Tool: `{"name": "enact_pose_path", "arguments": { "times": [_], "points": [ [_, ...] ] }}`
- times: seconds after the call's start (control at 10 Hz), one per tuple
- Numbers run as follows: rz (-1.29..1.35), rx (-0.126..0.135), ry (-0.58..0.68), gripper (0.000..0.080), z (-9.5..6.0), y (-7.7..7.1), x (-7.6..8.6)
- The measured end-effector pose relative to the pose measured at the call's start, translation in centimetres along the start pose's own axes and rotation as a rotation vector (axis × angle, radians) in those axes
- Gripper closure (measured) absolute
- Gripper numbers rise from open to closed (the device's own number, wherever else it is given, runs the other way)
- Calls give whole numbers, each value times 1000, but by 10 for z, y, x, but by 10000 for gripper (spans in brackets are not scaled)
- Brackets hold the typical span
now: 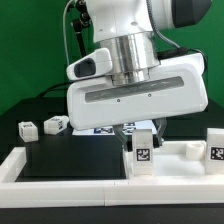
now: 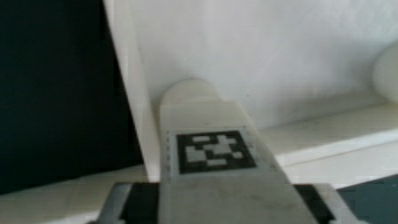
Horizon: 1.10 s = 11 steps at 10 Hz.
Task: Assemble square table
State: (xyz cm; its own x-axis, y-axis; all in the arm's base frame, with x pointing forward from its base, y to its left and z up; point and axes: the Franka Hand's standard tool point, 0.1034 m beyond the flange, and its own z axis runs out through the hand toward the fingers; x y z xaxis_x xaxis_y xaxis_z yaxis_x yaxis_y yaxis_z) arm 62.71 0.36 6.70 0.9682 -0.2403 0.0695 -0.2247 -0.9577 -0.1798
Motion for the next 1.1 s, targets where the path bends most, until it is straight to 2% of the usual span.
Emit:
{"name": "enact_pose_path", "arguments": {
  "times": [0.3,0.5,0.7,0.8,0.9,1.0,1.1],
  "points": [
    [469,-21,14,508,1,1,0],
    [830,13,4,507,1,1,-1],
    [1072,48,-16,507,2,1,-3],
    [1141,49,-20,507,3,-1,-4],
    [1115,40,-18,507,4,-4,-6],
    [943,12,-10,395,6,-6,-8],
    [854,0,-3,259,6,-10,-8]
  ]
}}
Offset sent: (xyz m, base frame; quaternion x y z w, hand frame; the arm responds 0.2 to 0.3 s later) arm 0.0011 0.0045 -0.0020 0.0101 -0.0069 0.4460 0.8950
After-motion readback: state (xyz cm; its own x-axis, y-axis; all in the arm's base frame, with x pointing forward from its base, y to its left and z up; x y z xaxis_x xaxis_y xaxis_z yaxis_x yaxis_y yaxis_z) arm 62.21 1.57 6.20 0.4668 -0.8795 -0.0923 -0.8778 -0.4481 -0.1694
